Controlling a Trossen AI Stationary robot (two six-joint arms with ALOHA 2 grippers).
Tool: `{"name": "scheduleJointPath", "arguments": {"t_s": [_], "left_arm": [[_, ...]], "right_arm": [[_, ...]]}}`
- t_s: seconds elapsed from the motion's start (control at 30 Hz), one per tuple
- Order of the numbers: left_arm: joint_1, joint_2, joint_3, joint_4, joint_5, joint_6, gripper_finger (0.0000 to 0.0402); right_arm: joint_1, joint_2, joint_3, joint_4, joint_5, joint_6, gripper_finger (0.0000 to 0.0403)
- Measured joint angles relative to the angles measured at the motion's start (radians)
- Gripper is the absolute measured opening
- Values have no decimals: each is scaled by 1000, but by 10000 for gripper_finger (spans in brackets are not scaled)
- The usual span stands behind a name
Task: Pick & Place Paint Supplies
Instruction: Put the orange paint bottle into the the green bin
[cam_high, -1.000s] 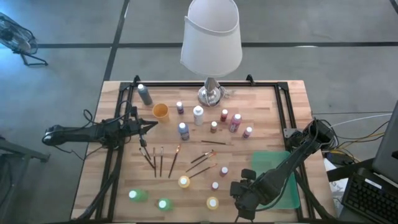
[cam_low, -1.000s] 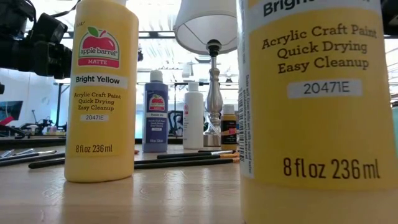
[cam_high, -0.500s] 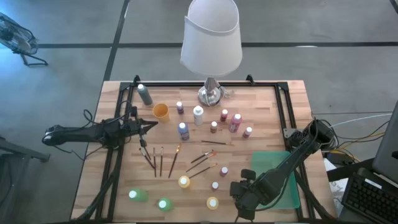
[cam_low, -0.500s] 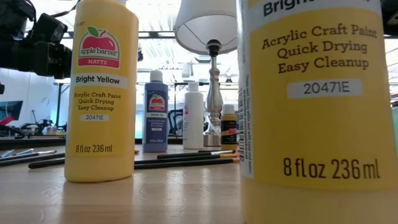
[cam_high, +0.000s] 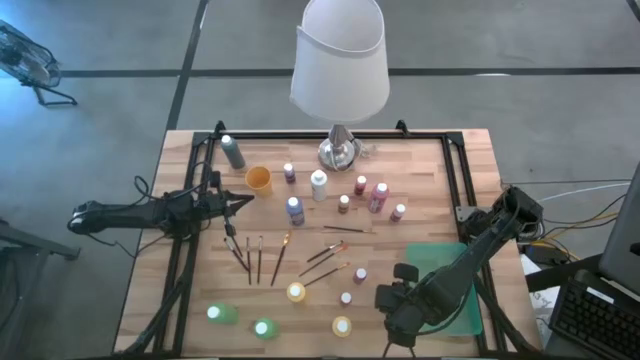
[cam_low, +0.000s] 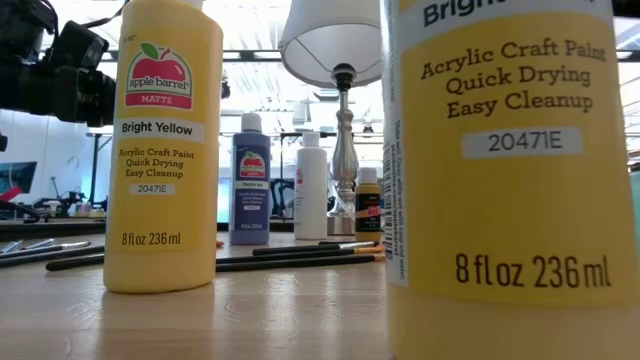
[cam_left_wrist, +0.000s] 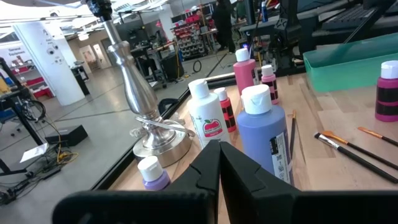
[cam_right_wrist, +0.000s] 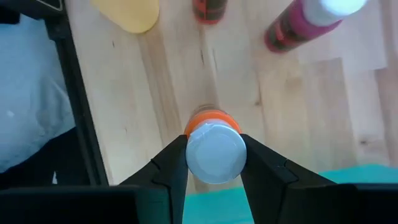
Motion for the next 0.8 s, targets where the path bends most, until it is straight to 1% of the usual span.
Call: {"name": "scheduleJointPath", "arguments": {"t_s": [0.1, 0.27, 0.37, 0.47, 0.63, 0.8], "left_arm": [[0, 0, 0, 0, 0, 0, 13], [0, 0, 0, 0, 0, 0, 13], [0, 0, 0, 0, 0, 0, 13], [0, 0, 0, 0, 0, 0, 13], [-1, 0, 0, 0, 0, 0, 13], [-1, 0, 0, 0, -1, 0, 13]], "right_arm": [[3, -48, 9, -18, 2, 7, 115], [16, -133, 10, -91, 23, 78, 113], [38, -191, 10, -199, 63, 154, 116], [75, -240, 7, -324, 100, 276, 114], [122, -305, -6, -464, 109, 443, 118], [143, -342, -53, -549, 115, 523, 118]]}}
